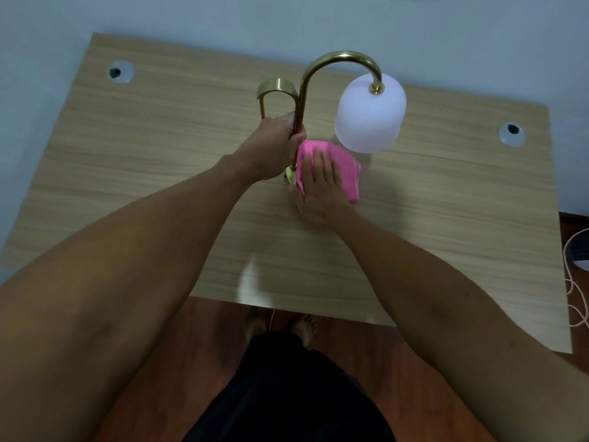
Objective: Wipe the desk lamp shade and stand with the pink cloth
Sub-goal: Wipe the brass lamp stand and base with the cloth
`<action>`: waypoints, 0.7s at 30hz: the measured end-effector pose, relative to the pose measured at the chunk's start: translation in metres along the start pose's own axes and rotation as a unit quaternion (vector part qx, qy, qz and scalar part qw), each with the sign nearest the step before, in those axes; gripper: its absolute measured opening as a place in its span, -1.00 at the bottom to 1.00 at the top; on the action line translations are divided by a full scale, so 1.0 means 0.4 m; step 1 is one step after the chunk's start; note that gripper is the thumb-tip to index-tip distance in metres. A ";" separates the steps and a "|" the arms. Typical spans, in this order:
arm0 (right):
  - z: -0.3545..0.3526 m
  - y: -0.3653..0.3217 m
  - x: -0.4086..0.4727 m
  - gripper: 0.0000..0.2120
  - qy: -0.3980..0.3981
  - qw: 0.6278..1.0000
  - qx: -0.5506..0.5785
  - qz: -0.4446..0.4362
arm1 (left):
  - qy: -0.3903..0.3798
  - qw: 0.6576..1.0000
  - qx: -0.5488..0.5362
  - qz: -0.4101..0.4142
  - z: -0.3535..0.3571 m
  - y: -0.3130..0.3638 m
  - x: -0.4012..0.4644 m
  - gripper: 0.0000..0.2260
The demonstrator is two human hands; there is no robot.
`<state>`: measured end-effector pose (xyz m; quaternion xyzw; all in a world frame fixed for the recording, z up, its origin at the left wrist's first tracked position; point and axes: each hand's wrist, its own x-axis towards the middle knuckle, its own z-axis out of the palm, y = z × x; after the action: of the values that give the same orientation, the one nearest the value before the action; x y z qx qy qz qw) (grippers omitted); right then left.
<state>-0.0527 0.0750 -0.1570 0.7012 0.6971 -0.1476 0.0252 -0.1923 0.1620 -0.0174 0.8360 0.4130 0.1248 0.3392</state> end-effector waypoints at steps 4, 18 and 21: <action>0.023 0.051 -0.075 -0.26 0.019 0.998 0.000 -0.064 | 0.001 1.000 0.005 0.011 -0.005 -0.001 -0.002 -0.86; 0.003 0.076 0.051 0.05 -0.017 0.996 -0.067 -0.050 | -0.008 0.999 0.014 0.041 -0.005 -0.003 0.001 -0.86; 0.051 -0.019 -0.021 0.10 0.001 0.999 0.020 0.034 | -0.009 0.999 0.020 0.033 -0.007 0.001 0.000 -0.84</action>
<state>-0.0637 0.0623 -0.1730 0.7252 0.6695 -0.1600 0.0160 -0.1934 0.1634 -0.0151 0.8567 0.3847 0.1198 0.3221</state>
